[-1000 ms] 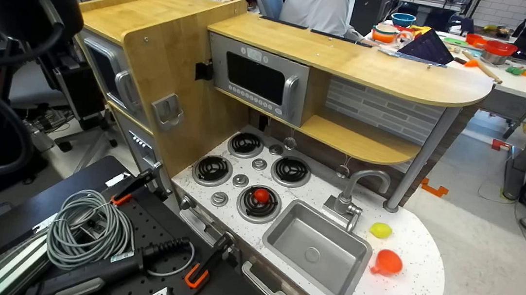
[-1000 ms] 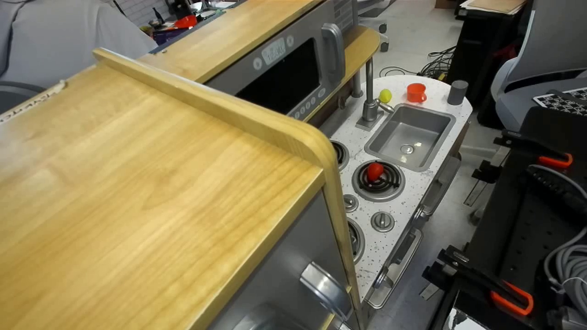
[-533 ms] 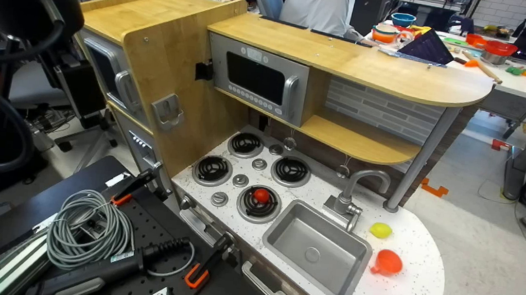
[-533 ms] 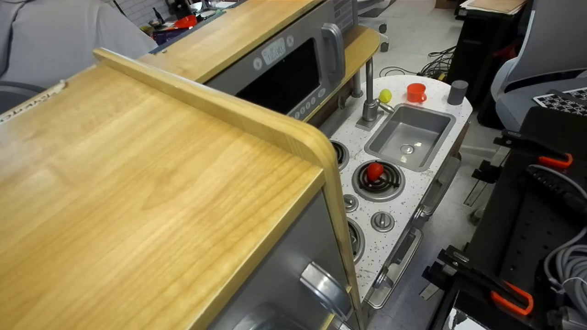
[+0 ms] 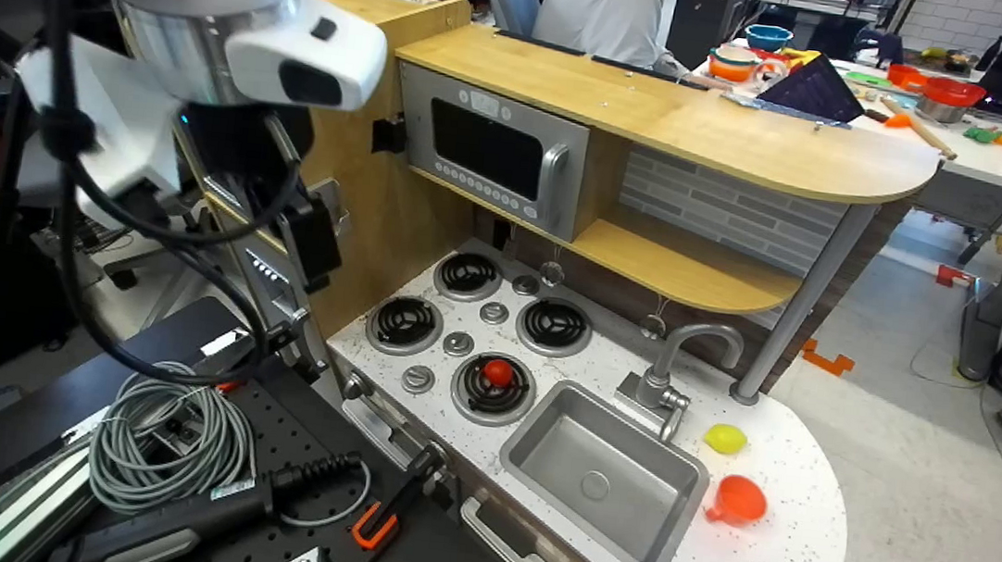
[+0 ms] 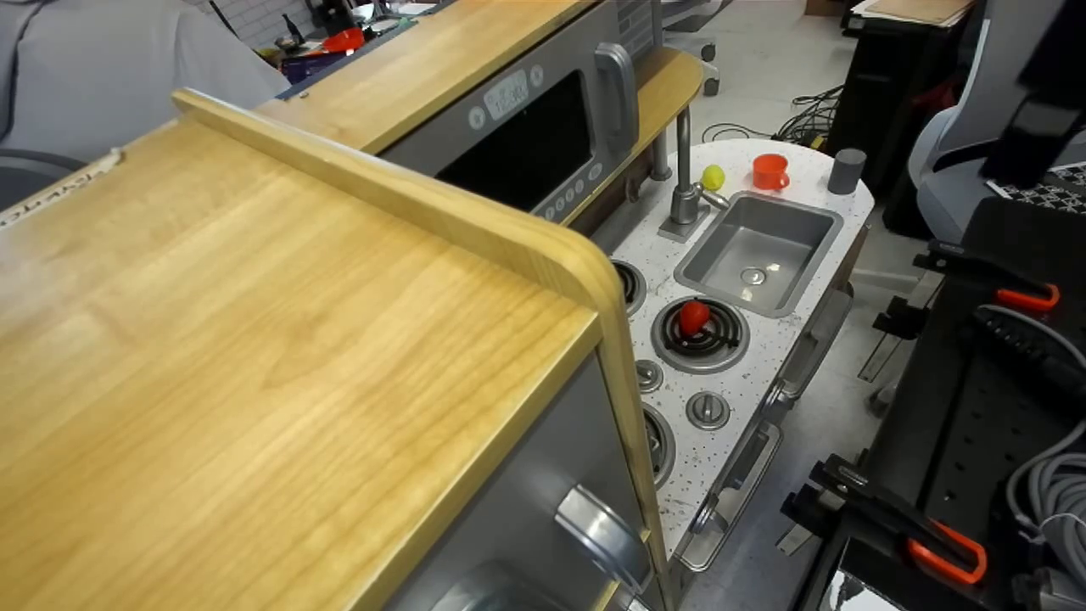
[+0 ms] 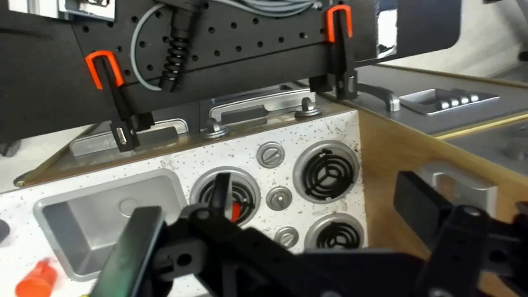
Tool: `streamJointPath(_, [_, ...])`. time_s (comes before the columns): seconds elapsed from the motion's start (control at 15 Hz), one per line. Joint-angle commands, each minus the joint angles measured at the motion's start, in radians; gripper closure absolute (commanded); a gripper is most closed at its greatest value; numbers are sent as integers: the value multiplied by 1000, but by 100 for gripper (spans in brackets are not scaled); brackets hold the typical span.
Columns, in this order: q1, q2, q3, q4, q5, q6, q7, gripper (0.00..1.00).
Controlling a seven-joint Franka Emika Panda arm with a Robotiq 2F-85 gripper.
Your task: Get the strawberry toy from the right front plate of the stove and put it in the sink
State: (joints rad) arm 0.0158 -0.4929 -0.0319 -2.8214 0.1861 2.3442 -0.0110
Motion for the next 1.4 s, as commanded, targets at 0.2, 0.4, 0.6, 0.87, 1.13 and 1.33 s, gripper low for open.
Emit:
streamJointPath(0.2, [-70, 465, 23, 113, -130, 329, 143, 0])
streamJointPath(0.4, [-91, 656, -14, 221, -252, 434, 246, 0])
streamJointPath(0.6, [-66, 808, -76, 341, -292, 458, 282, 0])
streamJointPath(0.87, [-65, 970, -99, 482, -251, 438, 231, 0])
streamJointPath(1.13, [-98, 1101, -69, 585, -225, 437, 161, 0])
streamJointPath(1.33, [-112, 1182, -54, 651, -231, 433, 97, 0])
